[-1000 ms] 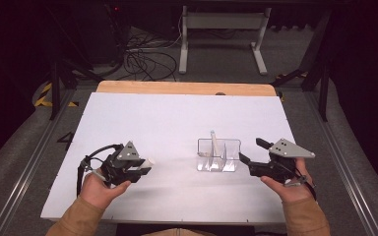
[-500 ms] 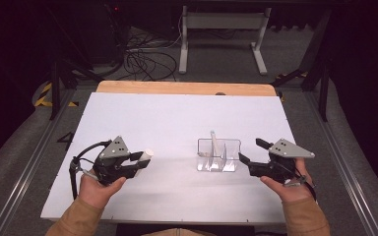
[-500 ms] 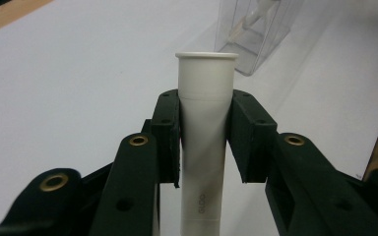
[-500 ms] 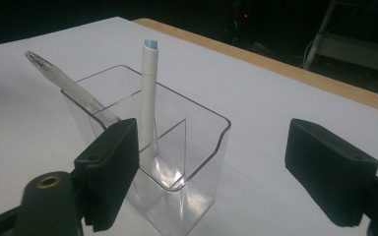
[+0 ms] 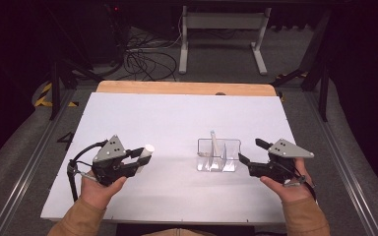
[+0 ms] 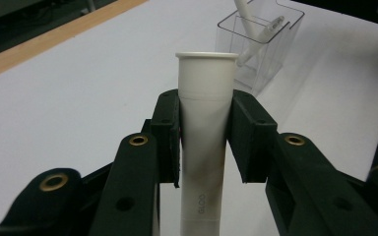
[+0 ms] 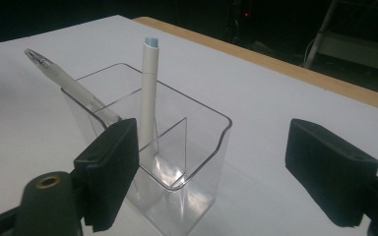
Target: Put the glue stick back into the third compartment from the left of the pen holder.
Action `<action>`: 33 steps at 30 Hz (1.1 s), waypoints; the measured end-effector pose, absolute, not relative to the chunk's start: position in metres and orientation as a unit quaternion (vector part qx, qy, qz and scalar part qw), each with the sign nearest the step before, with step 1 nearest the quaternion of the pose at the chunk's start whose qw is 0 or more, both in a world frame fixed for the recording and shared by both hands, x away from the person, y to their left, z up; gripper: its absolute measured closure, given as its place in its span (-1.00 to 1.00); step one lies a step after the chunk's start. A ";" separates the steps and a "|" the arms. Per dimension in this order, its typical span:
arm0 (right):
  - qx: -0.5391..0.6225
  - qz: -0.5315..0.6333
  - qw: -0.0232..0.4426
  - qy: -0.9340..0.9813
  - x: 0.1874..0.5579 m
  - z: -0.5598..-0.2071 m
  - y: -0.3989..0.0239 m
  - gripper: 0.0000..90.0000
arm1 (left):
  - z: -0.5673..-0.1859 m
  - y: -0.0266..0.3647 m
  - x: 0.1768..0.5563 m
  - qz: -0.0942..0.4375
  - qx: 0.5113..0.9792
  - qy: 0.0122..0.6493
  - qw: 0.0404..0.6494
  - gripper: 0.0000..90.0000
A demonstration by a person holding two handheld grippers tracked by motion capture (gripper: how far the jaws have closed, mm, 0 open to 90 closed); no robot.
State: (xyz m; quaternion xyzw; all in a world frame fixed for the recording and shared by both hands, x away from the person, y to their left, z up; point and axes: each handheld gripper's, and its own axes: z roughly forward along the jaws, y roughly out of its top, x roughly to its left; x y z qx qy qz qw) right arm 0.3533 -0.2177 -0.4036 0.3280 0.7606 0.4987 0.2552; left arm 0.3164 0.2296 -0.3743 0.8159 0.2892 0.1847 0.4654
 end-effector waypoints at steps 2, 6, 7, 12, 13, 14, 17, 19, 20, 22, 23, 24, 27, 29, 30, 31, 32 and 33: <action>0.327 0.499 0.256 0.761 0.353 -0.404 -0.217 -0.52 | -0.373 0.229 0.316 0.186 0.814 0.290 0.468 0.50; 0.327 0.500 0.256 0.760 0.353 -0.403 -0.217 -0.52 | -0.368 0.227 0.320 0.146 0.819 0.276 0.481 0.50; 0.327 0.500 0.255 0.760 0.353 -0.403 -0.217 -0.52 | -0.367 0.226 0.320 0.141 0.816 0.275 0.488 0.50; 0.328 0.500 0.255 0.760 0.353 -0.403 -0.217 -0.52 | -0.360 0.220 0.319 0.152 0.806 0.262 0.509 0.50; 0.327 0.500 0.255 0.760 0.353 -0.403 -0.217 -0.52 | -0.359 0.218 0.318 0.151 0.803 0.259 0.514 0.50; 0.327 0.500 0.255 0.760 0.353 -0.403 -0.217 -0.52 | -0.357 0.217 0.318 0.150 0.801 0.258 0.519 0.50; 0.328 0.500 0.255 0.760 0.353 -0.403 -0.218 -0.52 | -0.353 0.212 0.319 0.157 0.793 0.253 0.531 0.50; 0.328 0.500 0.255 0.760 0.353 -0.403 -0.217 -0.52 | -0.351 0.209 0.319 0.158 0.789 0.252 0.537 0.50; 0.328 0.500 0.255 0.760 0.353 -0.403 -0.217 -0.52 | -0.349 0.207 0.320 0.162 0.788 0.250 0.539 0.50; 0.327 0.500 0.254 0.761 0.353 -0.403 -0.217 -0.52 | -0.347 0.204 0.322 0.155 0.785 0.249 0.545 0.50; 0.328 0.499 0.254 0.761 0.353 -0.403 -0.218 -0.52 | -0.346 0.202 0.322 0.152 0.783 0.249 0.550 0.50; 0.328 0.498 0.255 0.761 0.353 -0.403 -0.218 -0.52 | -0.345 0.200 0.324 0.153 0.783 0.247 0.550 0.50; 0.327 0.498 0.256 0.761 0.353 -0.403 -0.218 -0.52 | -0.341 0.193 0.325 0.153 0.783 0.243 0.552 0.50; 0.327 0.495 0.257 0.763 0.354 -0.404 -0.218 -0.53 | -0.338 0.188 0.327 0.149 0.782 0.237 0.556 0.50; 0.329 0.495 0.257 0.762 0.354 -0.404 -0.218 -0.53 | -0.337 0.185 0.328 0.151 0.782 0.235 0.557 0.50; 0.329 0.494 0.257 0.763 0.354 -0.405 -0.218 -0.53 | -0.336 0.182 0.328 0.151 0.780 0.232 0.562 0.50; 0.328 0.492 0.256 0.765 0.354 -0.405 -0.218 -0.52 | -0.335 0.180 0.329 0.152 0.780 0.227 0.563 0.50; 0.327 0.492 0.256 0.765 0.355 -0.405 -0.218 -0.53 | -0.334 0.177 0.330 0.150 0.780 0.226 0.565 0.50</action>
